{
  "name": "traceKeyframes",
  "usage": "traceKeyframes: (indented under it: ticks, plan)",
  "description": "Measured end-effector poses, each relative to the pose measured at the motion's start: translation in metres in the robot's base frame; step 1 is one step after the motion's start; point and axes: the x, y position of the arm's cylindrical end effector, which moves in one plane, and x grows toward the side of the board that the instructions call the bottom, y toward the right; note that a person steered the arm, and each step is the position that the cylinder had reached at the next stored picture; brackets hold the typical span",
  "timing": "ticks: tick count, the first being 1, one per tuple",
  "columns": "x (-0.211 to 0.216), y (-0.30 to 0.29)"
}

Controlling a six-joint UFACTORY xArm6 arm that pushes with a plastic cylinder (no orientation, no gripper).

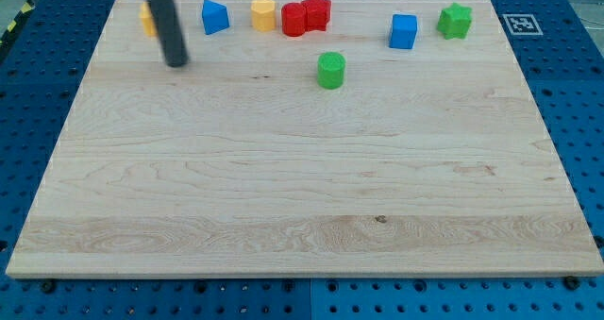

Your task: Move the yellow heart diagonally to the yellow hexagon

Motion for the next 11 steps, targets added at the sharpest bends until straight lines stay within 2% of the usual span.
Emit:
traceKeyframes:
  ticks: [1,2,3,4,6,8,11]
  plan:
    - [-0.034,-0.056]
    - [-0.080,-0.084]
    - [-0.116,-0.083]
    - [-0.105,-0.055]
    - [-0.022,0.067]
    - [-0.015,0.048]
    - [-0.024,0.083]
